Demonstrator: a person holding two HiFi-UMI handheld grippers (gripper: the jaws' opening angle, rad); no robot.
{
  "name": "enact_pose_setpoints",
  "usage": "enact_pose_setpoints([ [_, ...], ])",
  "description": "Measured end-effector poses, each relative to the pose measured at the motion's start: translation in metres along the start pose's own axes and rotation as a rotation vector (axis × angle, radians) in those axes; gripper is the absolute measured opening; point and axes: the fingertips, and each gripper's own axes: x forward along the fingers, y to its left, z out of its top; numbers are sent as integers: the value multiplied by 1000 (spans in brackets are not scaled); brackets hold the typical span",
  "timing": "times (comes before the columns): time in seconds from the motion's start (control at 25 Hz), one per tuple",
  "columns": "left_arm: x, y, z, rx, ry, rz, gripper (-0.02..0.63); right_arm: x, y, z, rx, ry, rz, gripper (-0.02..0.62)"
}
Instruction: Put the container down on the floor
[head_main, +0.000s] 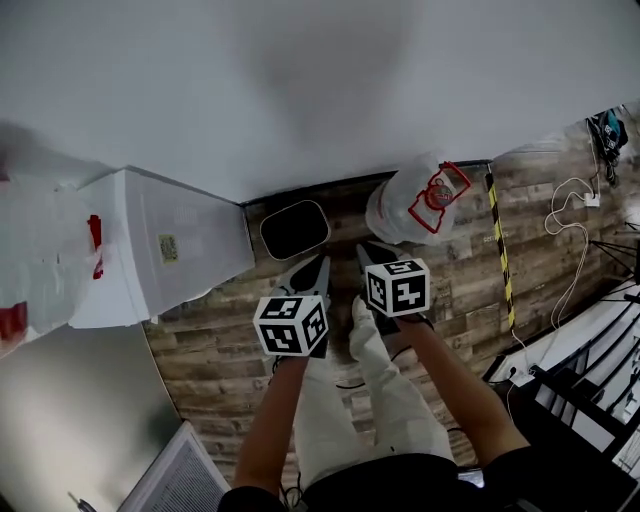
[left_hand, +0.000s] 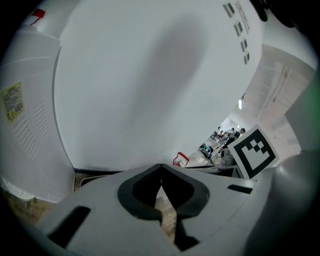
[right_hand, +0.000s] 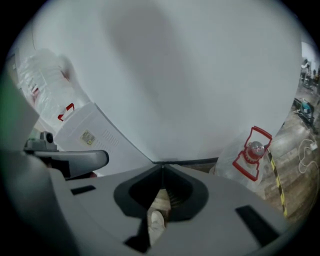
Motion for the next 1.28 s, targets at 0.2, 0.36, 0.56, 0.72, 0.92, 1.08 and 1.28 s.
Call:
enact_pose_setpoints([
  [0.2,-17,-31,33,38,-35,-26,17,-33,11,31,-11,-53,19,35],
  [0.36,-30,-51,58,25,-64,-56,17,-56,21,58,-31,-89,27,35],
  [0.56,-44,-75,90,59,-100,-77,17,-85,33,90,-51,-134,37,35],
  [0.72,-58,-89,120,74,-143,-79,17,-109,42,116,-63,-175,50,35],
  [0.92,-79,-109,161,100,-223,-67,17,-142,55,155,-87,-237,79,35],
  [1.08,-99,-126,187,98,-281,-62,18,-172,67,179,-112,-279,104,35],
  [1.28,-121,-150,216,91,-351,-76,17,-203,74,205,-143,-316,121,35],
])
